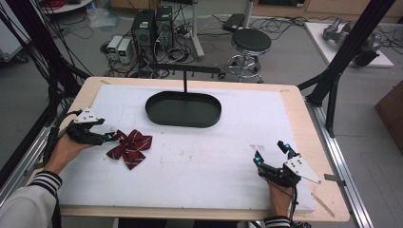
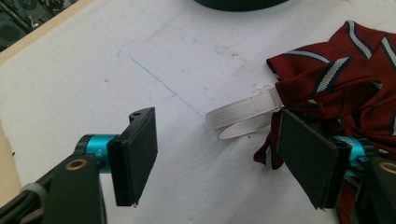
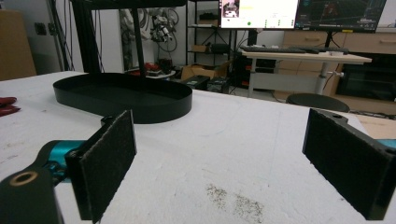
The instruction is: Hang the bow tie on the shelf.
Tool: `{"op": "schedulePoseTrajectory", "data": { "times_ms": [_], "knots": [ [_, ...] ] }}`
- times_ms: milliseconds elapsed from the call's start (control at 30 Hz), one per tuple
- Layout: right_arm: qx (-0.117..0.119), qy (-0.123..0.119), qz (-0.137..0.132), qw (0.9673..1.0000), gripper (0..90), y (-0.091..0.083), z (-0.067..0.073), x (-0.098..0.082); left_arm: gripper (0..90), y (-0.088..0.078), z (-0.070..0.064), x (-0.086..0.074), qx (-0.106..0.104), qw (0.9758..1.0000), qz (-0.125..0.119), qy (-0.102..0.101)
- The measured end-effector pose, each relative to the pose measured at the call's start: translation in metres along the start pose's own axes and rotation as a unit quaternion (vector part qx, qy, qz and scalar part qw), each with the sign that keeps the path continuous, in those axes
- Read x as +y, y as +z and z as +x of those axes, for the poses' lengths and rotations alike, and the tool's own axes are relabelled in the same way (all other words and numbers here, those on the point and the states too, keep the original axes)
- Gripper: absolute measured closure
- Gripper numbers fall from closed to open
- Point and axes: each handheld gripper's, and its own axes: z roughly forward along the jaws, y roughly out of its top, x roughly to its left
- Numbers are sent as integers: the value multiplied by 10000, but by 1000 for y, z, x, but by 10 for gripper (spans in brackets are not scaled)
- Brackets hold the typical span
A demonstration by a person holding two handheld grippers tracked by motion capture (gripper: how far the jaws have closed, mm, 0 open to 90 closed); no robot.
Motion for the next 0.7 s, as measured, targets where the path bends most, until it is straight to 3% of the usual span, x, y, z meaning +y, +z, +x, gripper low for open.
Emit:
{"op": "schedulePoseTrajectory", "data": {
  "times_ms": [333,700],
  "knots": [
    [-2,6,2,10000,88,0,0,0,400,7,-2,3,-106,9997,203,65],
    [-7,2,0,10000,88,0,0,0,487,14,-2,7,-185,9988,448,-24]
  ]
}}
